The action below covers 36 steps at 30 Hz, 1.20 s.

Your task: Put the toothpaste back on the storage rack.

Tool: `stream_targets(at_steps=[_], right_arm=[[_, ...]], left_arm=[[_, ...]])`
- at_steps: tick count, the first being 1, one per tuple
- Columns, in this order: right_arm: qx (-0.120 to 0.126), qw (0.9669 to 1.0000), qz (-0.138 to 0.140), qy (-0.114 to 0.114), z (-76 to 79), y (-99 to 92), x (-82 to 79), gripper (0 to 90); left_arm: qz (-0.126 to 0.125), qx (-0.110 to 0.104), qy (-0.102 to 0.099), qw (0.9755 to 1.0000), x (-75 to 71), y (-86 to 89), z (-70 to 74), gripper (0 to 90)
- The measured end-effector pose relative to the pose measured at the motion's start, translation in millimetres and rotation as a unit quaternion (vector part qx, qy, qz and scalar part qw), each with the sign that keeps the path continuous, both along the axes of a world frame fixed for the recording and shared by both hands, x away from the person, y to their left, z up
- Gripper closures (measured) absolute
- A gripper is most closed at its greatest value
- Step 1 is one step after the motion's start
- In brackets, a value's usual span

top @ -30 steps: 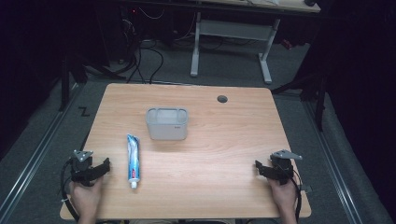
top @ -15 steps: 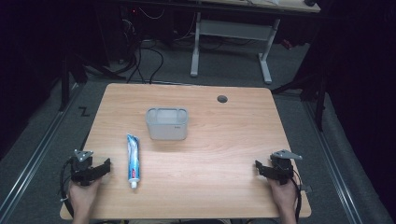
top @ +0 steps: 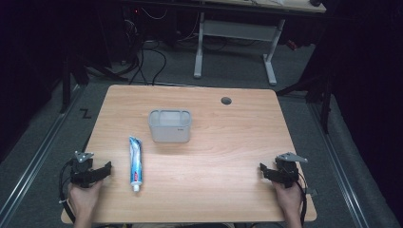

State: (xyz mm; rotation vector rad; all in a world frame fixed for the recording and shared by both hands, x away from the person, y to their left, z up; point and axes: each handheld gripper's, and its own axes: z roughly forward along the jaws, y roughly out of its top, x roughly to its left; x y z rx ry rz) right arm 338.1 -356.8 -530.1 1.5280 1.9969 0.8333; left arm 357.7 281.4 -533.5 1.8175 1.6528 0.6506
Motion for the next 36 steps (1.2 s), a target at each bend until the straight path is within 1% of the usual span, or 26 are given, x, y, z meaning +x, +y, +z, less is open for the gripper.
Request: stream_targets(at_steps=[2,3,5,6,7,10,11,14,15,16,18,19,21,22,24,26,28,30,31,32,35,36], right_arm=[[0.0,1.0,0.0,0.0,0.0,-0.1,0.0,28.0],[0.0,1.0,0.0,0.0,0.0,-0.1,0.0,28.0],[0.0,1.0,0.0,0.0,0.0,0.0,0.0,28.0],[0.0,1.0,0.0,0.0,0.0,0.0,0.0,28.0],[0.0,1.0,0.0,0.0,0.0,0.0,0.0,28.0],[0.001,1.0,0.0,0.0,0.0,-0.1,0.0,28.0],[0.001,1.0,0.0,0.0,0.0,-0.1,0.0,28.0],[0.001,1.0,0.0,0.0,0.0,-0.2,0.0,28.0],[0.001,1.0,0.0,-0.001,-0.2,-0.1,0.1,27.9],[0.001,1.0,0.001,0.0,0.0,-0.2,0.0,27.9],[0.001,1.0,0.001,0.0,0.0,-0.2,-0.1,28.0],[0.001,1.0,0.001,0.0,0.0,-0.1,-0.2,28.0],[0.001,1.0,0.002,0.0,0.0,-0.1,-0.3,28.0],[0.001,1.0,0.003,0.0,0.0,-0.1,-0.3,28.0],[0.0,1.0,0.006,0.0,0.1,0.3,-0.4,28.2],[-0.002,1.0,0.008,-0.001,0.0,0.1,-0.3,28.1],[-0.002,1.0,0.007,0.0,0.0,0.2,-0.3,28.0],[-0.001,1.0,0.005,0.0,0.0,0.2,-0.4,27.9],[-0.001,1.0,0.005,0.0,0.0,0.2,-0.4,27.9],[-0.001,1.0,0.005,0.0,0.1,0.2,-0.4,27.9],[0.0,1.0,0.004,0.001,0.1,0.3,-0.4,27.9],[0.0,1.0,0.004,0.001,0.1,0.3,-0.4,28.0]], left_arm=[[-0.002,0.003,-0.001,1.0,-1.8,-1.8,0.6,25.2],[-0.006,0.007,-0.001,1.0,-2.6,-2.4,1.3,25.3],[-0.009,0.008,-0.002,0.9999,-3.3,-3.0,2.2,25.3],[-0.018,-0.001,-0.001,0.9998,-5.2,-3.5,4.9,30.5],[-0.02,-0.006,-0.002,0.9998,-6.2,-4.2,6.4,34.3],[-0.024,-0.004,-0.007,0.9997,-8.8,-6.7,9.8,34.8],[-0.024,0.0,-0.009,0.9997,-9.5,-7.5,10.6,34.0],[-0.024,-0.004,-0.013,0.9996,-11.0,-8.5,12.0,32.2],[-0.025,-0.007,-0.014,0.9996,-11.7,-8.1,12.8,32.1],[-0.023,-0.016,-0.017,0.9995,-12.2,-7.8,13.3,32.8],[-0.023,-0.035,-0.016,0.999,-12.4,-4.9,15.9,36.0],[-0.022,-0.041,-0.016,0.9988,-12.3,-3.5,17.4,36.4],[-0.017,-0.056,-0.023,0.998,-13.4,-1.9,20.7,36.9],[-0.016,-0.06,-0.029,0.9977,-14.6,-1.9,22.3,37.0],[-0.016,-0.061,-0.038,0.9973,-17.2,-2.7,24.4,37.1],[-0.021,-0.061,-0.039,0.9972,-19.1,-4.0,25.6,36.9],[-0.028,-0.054,-0.033,0.9976,-21.1,-5.4,27.5,36.8],[-0.033,-0.054,-0.027,0.9976,-23.8,-6.6,29.2,37.2],[-0.033,-0.054,-0.027,0.9976,-23.8,-6.6,29.2,37.2],[-0.038,-0.053,-0.026,0.9975,-27.1,-8.5,30.5,36.8],[-0.038,-0.05,-0.025,0.9977,-30.4,-10.8,32.1,36.1],[-0.035,-0.052,-0.032,0.9975,-34.3,-13.1,33.9,36.2]])
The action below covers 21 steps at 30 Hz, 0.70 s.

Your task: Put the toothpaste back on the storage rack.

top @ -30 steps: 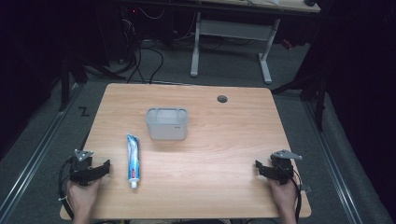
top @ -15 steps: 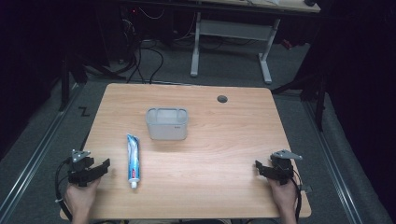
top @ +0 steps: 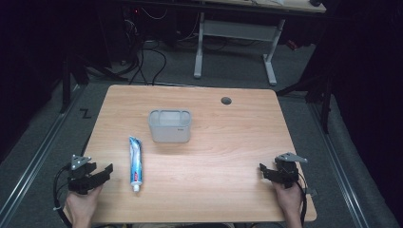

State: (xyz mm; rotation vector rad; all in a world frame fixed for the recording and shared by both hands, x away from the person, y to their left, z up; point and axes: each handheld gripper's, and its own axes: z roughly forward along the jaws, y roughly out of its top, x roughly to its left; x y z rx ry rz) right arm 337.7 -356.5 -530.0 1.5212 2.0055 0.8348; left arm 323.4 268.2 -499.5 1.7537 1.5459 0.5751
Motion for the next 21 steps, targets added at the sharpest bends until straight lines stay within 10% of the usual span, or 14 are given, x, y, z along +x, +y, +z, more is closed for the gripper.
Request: stream_targets(at_steps=[21], right_arm=[[0.001,1.0,-0.002,0.0,0.0,0.2,0.0,28.0]], left_arm=[[-0.057,0.022,0.006,0.9981,-6.5,-43.4,17.6,28.7]])
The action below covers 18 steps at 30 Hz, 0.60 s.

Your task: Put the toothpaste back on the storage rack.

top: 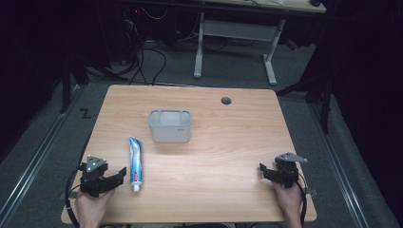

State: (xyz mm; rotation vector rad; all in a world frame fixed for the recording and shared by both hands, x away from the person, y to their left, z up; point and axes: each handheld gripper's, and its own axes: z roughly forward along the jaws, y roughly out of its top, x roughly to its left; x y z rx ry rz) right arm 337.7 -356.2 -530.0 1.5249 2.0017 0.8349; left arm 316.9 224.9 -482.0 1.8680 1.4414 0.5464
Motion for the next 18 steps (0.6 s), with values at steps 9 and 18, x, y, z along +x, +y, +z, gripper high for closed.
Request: stream_targets(at_steps=[9,18], right_arm=[[0.0,1.0,0.0,0.0,0.0,0.0,0.0,28.0],[0.0,1.0,0.001,0.0,0.0,-0.1,0.0,28.0]], left_arm=[[-0.016,-0.005,0.014,0.9998,11.8,-15.3,1.6,29.5],[-0.027,0.021,0.025,0.9991,26.0,-37.1,5.3,29.4]])
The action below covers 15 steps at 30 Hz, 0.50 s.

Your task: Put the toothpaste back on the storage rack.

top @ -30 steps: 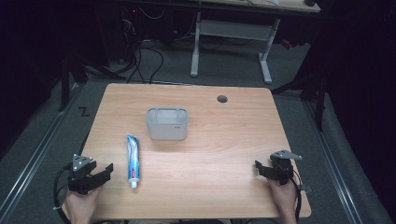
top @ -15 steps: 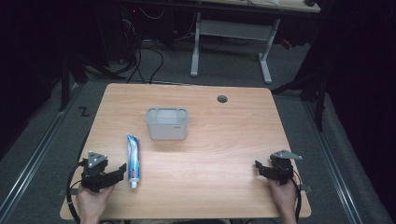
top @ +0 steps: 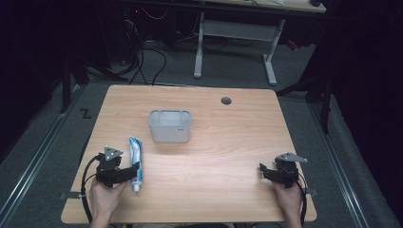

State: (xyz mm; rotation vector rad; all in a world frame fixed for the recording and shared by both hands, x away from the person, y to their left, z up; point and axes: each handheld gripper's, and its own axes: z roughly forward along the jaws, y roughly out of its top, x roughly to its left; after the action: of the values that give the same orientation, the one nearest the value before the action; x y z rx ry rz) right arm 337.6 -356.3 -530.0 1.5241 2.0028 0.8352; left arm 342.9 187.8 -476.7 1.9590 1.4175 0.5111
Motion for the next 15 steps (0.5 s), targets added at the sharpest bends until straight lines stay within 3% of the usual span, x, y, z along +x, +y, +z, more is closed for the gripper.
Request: stream_targets(at_steps=[8,15], right_arm=[[0.0,1.0,0.0,0.0,0.0,-0.1,0.0,28.0],[0.0,1.0,0.0,0.0,0.0,-0.1,0.0,28.0]], left_arm=[[0.005,0.015,0.009,0.9998,11.8,-8.3,1.4,29.9],[0.013,0.021,0.033,0.9991,27.4,-11.9,-2.5,27.6]])
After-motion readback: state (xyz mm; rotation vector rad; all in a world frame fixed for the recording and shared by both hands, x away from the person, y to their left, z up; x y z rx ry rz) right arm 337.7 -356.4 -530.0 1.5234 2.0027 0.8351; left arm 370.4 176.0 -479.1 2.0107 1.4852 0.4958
